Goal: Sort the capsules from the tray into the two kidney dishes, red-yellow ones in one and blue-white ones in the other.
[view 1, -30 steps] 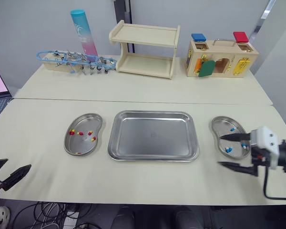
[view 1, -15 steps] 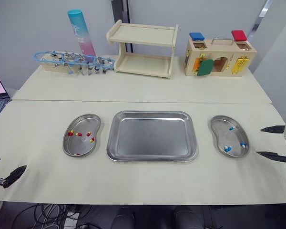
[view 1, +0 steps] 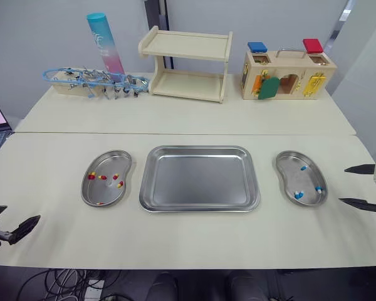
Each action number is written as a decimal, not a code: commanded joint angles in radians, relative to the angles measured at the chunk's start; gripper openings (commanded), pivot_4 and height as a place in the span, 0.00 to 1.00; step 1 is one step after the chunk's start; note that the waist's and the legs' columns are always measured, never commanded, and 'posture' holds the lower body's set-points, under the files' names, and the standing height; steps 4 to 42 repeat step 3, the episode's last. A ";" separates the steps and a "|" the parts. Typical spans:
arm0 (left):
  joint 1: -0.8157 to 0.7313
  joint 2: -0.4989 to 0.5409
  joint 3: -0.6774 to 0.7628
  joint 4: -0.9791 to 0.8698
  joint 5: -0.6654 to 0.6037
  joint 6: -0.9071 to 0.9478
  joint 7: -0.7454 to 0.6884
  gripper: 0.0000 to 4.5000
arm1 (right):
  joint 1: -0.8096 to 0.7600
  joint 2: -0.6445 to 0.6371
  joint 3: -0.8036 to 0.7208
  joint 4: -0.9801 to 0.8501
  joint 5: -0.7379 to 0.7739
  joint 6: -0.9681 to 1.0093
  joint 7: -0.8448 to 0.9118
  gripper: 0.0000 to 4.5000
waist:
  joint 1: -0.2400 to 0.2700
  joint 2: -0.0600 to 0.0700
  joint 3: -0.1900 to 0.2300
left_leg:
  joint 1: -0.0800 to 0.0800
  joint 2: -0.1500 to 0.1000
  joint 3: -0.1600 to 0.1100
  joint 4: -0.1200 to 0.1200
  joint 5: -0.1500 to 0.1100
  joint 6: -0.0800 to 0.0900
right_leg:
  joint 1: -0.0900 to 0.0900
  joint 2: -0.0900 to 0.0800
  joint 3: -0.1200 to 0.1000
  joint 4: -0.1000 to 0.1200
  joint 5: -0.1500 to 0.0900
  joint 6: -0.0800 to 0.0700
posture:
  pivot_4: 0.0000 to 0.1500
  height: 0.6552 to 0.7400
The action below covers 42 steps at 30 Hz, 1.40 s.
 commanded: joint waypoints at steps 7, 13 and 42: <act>-0.014 0.015 0.006 -0.018 -0.020 0.008 -0.010 1.00 | 0.001 -0.023 -0.018 -0.010 0.003 -0.014 -0.002 1.00 | 0.000 0.000 0.000 | 0.000 0.000 0.000 0.000 0.000 0.000 | 0.000 0.000 0.000 0.000 0.000 0.000 | 1.00 1.00; -0.014 0.015 0.006 -0.018 -0.020 0.008 -0.010 1.00 | 0.001 -0.023 -0.018 -0.010 0.003 -0.014 -0.002 1.00 | 0.000 0.000 0.000 | 0.000 0.000 0.000 0.000 0.000 0.000 | 0.000 0.000 0.000 0.000 0.000 0.000 | 1.00 1.00; -0.014 0.015 0.006 -0.018 -0.020 0.008 -0.010 1.00 | 0.001 -0.023 -0.018 -0.010 0.003 -0.014 -0.002 1.00 | 0.000 0.000 0.000 | 0.000 0.000 0.000 0.000 0.000 0.000 | 0.000 0.000 0.000 0.000 0.000 0.000 | 1.00 1.00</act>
